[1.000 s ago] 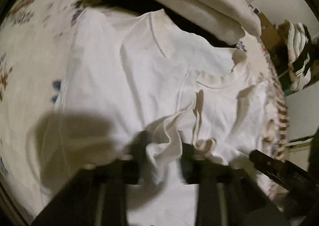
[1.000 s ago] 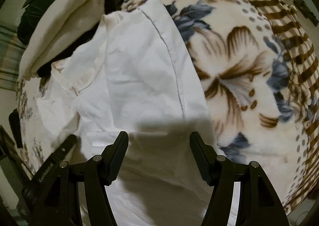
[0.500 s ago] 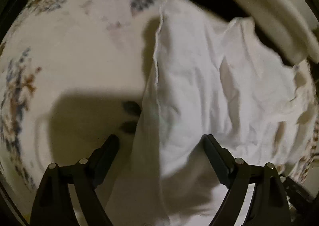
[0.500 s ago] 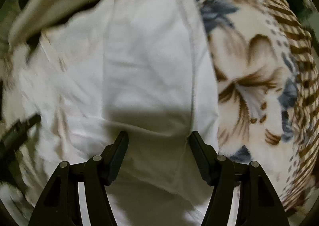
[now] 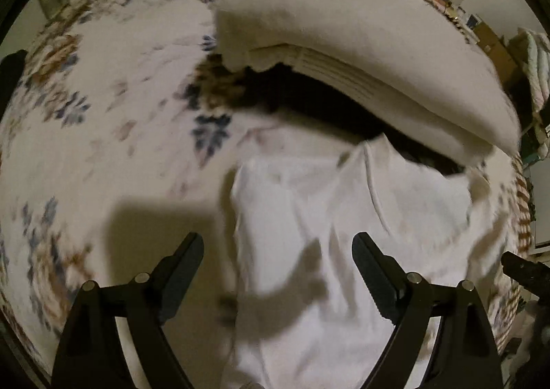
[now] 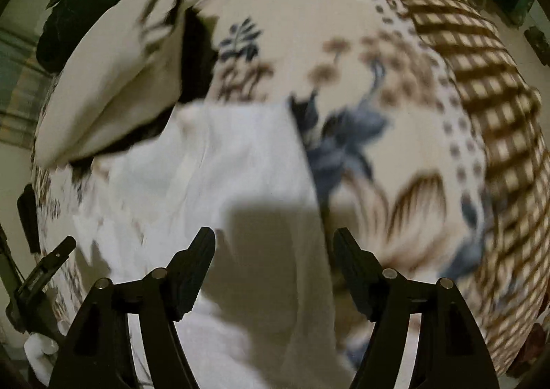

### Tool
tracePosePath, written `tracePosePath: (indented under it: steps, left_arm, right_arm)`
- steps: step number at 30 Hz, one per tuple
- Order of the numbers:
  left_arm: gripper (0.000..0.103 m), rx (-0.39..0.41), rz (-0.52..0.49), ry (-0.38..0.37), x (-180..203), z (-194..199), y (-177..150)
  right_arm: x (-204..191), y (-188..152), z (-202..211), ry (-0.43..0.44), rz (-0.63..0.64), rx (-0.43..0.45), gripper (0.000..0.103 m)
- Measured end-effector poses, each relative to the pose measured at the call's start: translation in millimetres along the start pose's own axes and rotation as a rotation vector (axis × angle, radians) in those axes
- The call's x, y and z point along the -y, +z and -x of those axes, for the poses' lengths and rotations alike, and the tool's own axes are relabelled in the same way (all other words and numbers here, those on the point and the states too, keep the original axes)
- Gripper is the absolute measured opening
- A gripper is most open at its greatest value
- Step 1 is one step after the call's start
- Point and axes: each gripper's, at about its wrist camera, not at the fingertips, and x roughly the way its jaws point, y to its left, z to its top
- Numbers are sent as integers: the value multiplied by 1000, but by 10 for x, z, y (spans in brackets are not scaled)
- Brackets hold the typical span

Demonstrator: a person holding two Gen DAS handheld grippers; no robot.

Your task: Fold small clothes

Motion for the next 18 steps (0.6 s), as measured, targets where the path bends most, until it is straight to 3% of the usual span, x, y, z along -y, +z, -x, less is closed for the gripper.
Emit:
tracePosePath:
  steps: [5,6,7,8,10,11,13,18]
  left_arm:
    - [87,-42,1,-17,17,-397,213]
    - [79,-49,11,-29,24,-452,243]
    - [65,-55,25,-45,16,-503,262]
    - [58,-55,34,-58,2,-527,270]
    - [15,-14,29,-67,-29,-476,260]
    - [12,9,12,-80,-25,-422,236]
    - [7,57,4,-102,-34,-297,182]
    - [6,169,-17,-157,-16,221,-46]
  right_arm:
    - [26,410,-259,62,10,-38,73]
    - [16,468,-304,76,8,-38,71]
    - [6,533,-353,90,8,-38,61]
    - [6,564,-378,100,10,-40,55]
    - [-47,550,-403,124,27,-29,21]
    - [-76,538,-370,131,41,-15,13]
    - [-131,487,-250,123,77,29,6]
    - [-213,238,224,168,116,127,5]
